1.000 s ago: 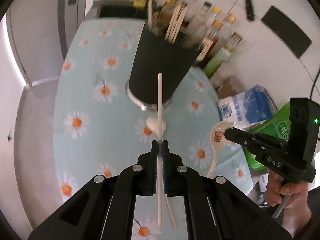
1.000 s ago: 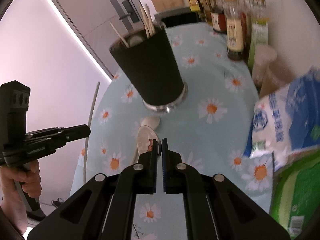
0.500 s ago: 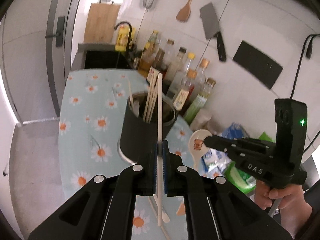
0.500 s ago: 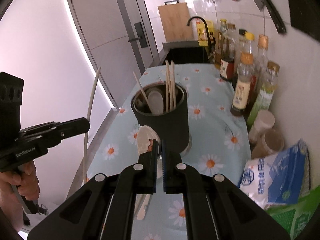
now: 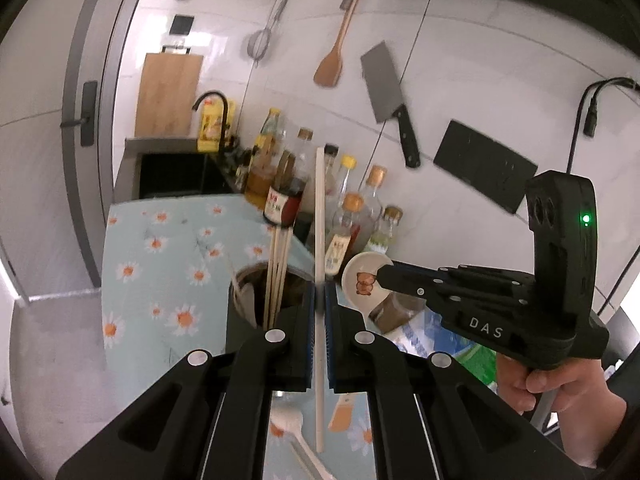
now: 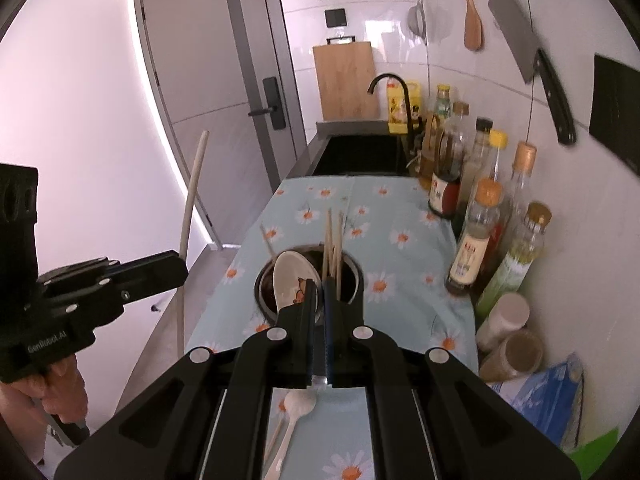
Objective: Organize utensils
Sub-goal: 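Carry the chopstick and beige spoon over the black holder and lower them in, then open both grippers to drop the chopstick and spoon into the holder, then lift both open grippers out of the holder and back over the table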
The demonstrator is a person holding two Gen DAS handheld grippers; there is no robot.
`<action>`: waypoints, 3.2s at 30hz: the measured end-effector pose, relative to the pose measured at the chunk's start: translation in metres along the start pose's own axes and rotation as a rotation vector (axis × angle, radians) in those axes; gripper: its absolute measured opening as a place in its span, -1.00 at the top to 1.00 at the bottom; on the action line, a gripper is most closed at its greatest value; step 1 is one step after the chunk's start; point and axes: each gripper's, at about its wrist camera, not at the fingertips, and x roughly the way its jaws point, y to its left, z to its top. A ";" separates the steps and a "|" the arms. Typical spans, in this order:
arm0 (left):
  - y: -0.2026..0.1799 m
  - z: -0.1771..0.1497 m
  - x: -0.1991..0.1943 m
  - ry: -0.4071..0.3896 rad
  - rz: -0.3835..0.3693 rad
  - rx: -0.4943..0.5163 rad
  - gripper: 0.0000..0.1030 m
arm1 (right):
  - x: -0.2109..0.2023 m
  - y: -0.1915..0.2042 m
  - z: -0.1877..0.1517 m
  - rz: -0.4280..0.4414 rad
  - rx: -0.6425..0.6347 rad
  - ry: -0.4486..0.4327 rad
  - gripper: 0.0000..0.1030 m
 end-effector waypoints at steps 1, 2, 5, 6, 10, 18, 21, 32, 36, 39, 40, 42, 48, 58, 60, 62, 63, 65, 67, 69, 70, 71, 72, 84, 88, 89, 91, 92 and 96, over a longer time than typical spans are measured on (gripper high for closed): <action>0.001 0.003 0.002 -0.013 -0.009 -0.001 0.93 | 0.000 -0.001 0.005 -0.007 0.001 -0.007 0.91; 0.002 0.006 0.003 -0.021 -0.017 -0.003 0.93 | 0.000 -0.002 0.009 -0.012 0.003 -0.016 0.91; 0.010 0.016 0.007 -0.041 -0.034 -0.036 0.93 | -0.001 -0.008 0.024 -0.038 0.017 -0.033 0.91; 0.012 0.019 0.008 -0.053 -0.034 -0.040 0.93 | -0.002 -0.011 0.029 -0.045 0.026 -0.044 0.91; 0.020 0.032 0.012 -0.096 -0.031 -0.054 0.93 | -0.001 -0.022 0.054 -0.071 0.044 -0.065 0.91; 0.039 0.051 0.021 -0.190 -0.035 -0.090 0.93 | 0.009 -0.029 0.074 -0.076 0.056 -0.085 0.91; 0.040 0.054 0.026 -0.215 -0.034 -0.085 0.93 | 0.019 -0.029 0.075 -0.082 0.051 -0.075 0.91; 0.036 0.039 0.060 -0.222 -0.006 -0.019 0.93 | 0.057 -0.028 0.065 -0.099 0.059 -0.036 0.91; 0.041 0.033 0.069 -0.196 -0.011 -0.036 0.93 | 0.067 -0.030 0.061 -0.096 0.068 -0.016 0.90; 0.040 0.029 0.074 -0.193 0.002 -0.019 0.93 | 0.071 -0.029 0.059 -0.093 0.072 -0.007 0.90; 0.040 0.028 0.076 -0.190 0.005 -0.014 0.93 | 0.073 -0.029 0.058 -0.093 0.073 -0.002 0.90; 0.040 0.024 0.081 -0.179 0.016 -0.006 0.93 | 0.075 -0.027 0.056 -0.092 0.070 0.004 0.90; 0.040 0.012 0.085 -0.148 0.038 -0.005 0.91 | 0.076 -0.029 0.050 -0.054 0.104 0.032 0.75; 0.040 0.004 0.080 -0.129 0.044 -0.024 0.64 | 0.057 -0.027 0.053 -0.059 0.104 0.004 0.69; 0.039 0.004 0.076 -0.132 0.048 -0.019 0.64 | 0.055 -0.028 0.052 -0.061 0.108 0.005 0.69; 0.038 0.004 0.073 -0.136 0.049 -0.018 0.64 | 0.053 -0.028 0.052 -0.061 0.107 0.008 0.69; 0.037 0.004 0.072 -0.137 0.050 -0.017 0.64 | 0.052 -0.028 0.051 -0.059 0.106 0.007 0.69; 0.035 0.004 0.068 -0.142 0.055 -0.016 0.64 | 0.049 -0.026 0.049 -0.053 0.103 0.009 0.69; 0.034 0.005 0.065 -0.142 0.061 -0.018 0.64 | 0.047 -0.024 0.048 -0.045 0.101 0.016 0.67; 0.032 0.005 0.061 -0.142 0.060 -0.017 0.64 | 0.044 -0.020 0.046 -0.046 0.093 0.017 0.59; 0.031 0.005 0.057 -0.147 0.063 -0.012 0.64 | 0.043 -0.019 0.045 -0.042 0.093 0.018 0.59; 0.030 0.005 0.054 -0.149 0.064 -0.010 0.64 | 0.041 -0.018 0.044 -0.036 0.092 0.017 0.59; 0.029 0.005 0.051 -0.150 0.066 -0.009 0.64 | 0.040 -0.016 0.044 -0.035 0.090 0.016 0.58; 0.011 -0.005 0.016 -0.152 0.082 0.010 0.64 | 0.018 -0.008 0.016 0.011 0.108 0.052 0.58; 0.003 -0.015 0.006 -0.137 0.085 0.016 0.52 | 0.013 -0.006 0.003 0.025 0.122 0.085 0.48; 0.002 -0.017 0.005 -0.133 0.086 0.017 0.51 | 0.012 -0.005 -0.001 0.026 0.121 0.099 0.48; 0.000 -0.023 0.000 -0.124 0.092 0.016 0.51 | 0.009 -0.004 -0.007 0.020 0.118 0.114 0.48; -0.001 -0.027 -0.003 -0.116 0.095 0.015 0.51 | 0.009 -0.003 -0.012 0.025 0.119 0.129 0.48; 0.001 -0.038 -0.010 -0.082 0.102 -0.004 0.49 | 0.015 0.000 -0.031 0.064 0.152 0.222 0.35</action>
